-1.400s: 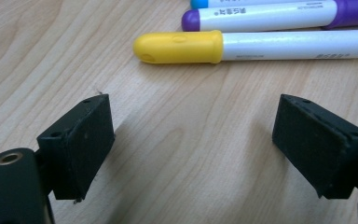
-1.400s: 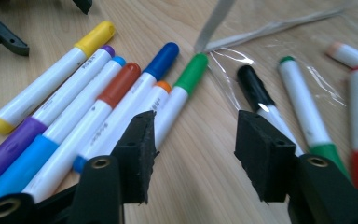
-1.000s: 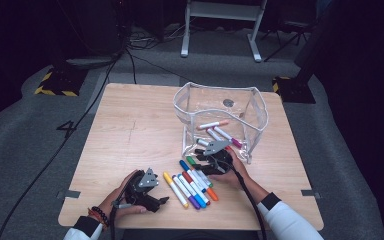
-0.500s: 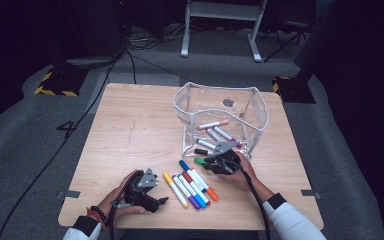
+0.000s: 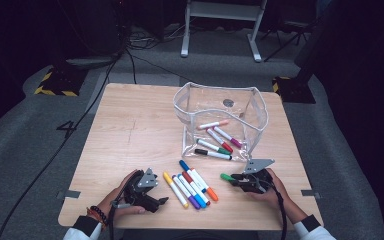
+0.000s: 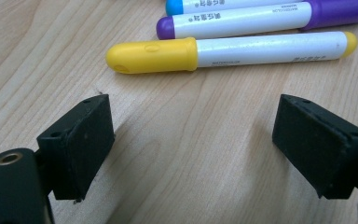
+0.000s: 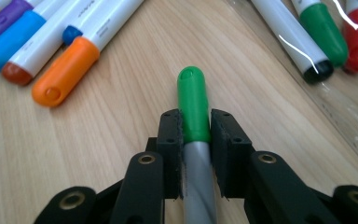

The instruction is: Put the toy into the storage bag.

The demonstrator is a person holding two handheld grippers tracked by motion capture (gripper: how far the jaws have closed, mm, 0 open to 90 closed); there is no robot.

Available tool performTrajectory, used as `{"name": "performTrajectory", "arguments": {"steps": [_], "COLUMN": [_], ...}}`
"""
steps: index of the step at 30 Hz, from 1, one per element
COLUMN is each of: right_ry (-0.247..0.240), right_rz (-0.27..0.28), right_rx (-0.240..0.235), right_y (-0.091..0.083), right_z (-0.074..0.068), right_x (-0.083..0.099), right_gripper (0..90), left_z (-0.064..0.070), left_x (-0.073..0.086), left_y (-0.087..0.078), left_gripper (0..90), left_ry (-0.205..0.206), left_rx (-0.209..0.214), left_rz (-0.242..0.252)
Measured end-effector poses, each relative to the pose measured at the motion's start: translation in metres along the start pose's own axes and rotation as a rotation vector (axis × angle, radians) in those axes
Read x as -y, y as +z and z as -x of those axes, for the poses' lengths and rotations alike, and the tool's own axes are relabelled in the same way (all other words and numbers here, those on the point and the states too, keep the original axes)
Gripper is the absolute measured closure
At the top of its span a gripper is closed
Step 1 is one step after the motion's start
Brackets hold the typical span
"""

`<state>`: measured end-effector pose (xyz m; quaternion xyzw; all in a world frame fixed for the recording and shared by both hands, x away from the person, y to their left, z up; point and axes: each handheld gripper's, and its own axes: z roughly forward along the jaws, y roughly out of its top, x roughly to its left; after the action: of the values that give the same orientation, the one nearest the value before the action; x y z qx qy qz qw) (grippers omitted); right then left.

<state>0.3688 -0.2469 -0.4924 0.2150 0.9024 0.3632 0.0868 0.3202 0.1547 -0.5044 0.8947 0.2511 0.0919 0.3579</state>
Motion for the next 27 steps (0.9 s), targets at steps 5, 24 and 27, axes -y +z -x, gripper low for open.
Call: {"name": "performTrajectory", "arguments": {"steps": [5, 24, 27], "right_ry": [0.001, -0.032, -0.044], "right_rz": [0.025, 0.321, 0.331], "right_rx": [0.005, 0.123, 0.133], "right_y": [-0.015, -0.127, -0.138], "right_z": [0.003, 0.008, 0.01], "right_x": [0.009, -0.037, -0.047], "right_gripper": [74.9, 74.9, 75.0], "left_z": [0.0, -0.001, -0.001], "left_x": [0.0, 0.0, 0.0], "left_y": [0.0, 0.0, 0.0], "left_gripper": [12.9, 12.9, 12.9], "left_ry": [0.0, 0.007, 0.007], "left_rx": [0.001, 0.004, 0.005], "left_rz": [0.0, -0.002, -0.002]}}
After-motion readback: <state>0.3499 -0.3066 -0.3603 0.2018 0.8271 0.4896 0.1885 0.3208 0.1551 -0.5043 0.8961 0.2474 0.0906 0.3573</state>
